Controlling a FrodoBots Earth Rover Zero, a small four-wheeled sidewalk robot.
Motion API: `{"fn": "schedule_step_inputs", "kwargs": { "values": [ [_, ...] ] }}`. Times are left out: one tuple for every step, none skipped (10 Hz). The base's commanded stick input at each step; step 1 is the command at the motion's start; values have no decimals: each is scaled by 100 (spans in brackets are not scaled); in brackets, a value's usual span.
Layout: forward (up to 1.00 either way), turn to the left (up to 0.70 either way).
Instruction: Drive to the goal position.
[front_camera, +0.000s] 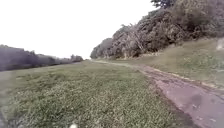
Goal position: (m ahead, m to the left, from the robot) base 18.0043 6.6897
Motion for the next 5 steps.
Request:
{"fn": "schedule_step_inputs", "kwargs": {
  "values": [
    [5,0],
    [5,0],
    [4,0],
    [5,0],
    [5,0]
  ]
}}
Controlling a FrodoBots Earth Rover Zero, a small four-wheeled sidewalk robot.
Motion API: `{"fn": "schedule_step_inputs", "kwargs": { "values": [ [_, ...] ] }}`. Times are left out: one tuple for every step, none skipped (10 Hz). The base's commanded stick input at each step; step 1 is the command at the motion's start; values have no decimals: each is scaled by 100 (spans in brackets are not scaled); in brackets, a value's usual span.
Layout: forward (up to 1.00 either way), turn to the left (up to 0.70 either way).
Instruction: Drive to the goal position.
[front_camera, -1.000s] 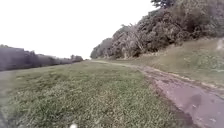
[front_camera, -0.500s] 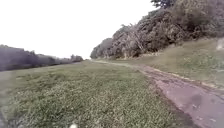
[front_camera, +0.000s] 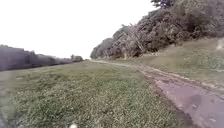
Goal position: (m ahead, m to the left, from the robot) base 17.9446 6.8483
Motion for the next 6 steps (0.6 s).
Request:
{"fn": "schedule_step_inputs", "kwargs": {
  "values": [
    [4,0],
    [5,0],
    [4,0],
    [4,0],
    [5,0],
    [4,0]
  ]
}}
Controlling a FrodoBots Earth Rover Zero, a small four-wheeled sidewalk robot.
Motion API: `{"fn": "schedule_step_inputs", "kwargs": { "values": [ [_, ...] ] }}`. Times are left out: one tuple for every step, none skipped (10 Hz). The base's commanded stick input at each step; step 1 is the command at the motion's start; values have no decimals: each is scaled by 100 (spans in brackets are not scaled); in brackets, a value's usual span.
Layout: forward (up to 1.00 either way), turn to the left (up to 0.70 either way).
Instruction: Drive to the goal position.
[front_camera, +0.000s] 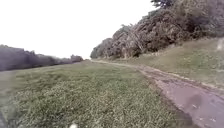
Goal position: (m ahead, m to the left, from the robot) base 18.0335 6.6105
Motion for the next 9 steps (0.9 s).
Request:
{"fn": "schedule_step_inputs", "kwargs": {
  "values": [
    [4,0],
    [4,0],
    [4,0],
    [5,0],
    [5,0],
    [5,0],
    [4,0],
    [4,0],
    [5,0]
  ]
}}
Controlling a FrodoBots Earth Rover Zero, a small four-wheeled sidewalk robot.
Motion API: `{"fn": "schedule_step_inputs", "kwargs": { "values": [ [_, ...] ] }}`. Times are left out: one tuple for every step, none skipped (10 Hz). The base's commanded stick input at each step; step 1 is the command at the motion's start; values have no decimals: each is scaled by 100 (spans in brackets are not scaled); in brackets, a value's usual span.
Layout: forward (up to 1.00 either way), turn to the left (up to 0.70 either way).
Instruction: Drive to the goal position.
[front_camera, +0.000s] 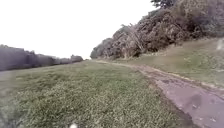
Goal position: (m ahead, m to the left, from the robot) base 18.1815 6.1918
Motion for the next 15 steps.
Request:
{"fn": "schedule_step_inputs", "kwargs": {
  "values": [
    [4,0],
    [4,0],
    [4,0],
    [4,0],
    [4,0],
    [4,0],
    [4,0],
    [4,0],
    [4,0],
    [5,0],
    [4,0],
    [4,0],
    [5,0],
    [5,0],
    [5,0]
  ]
}}
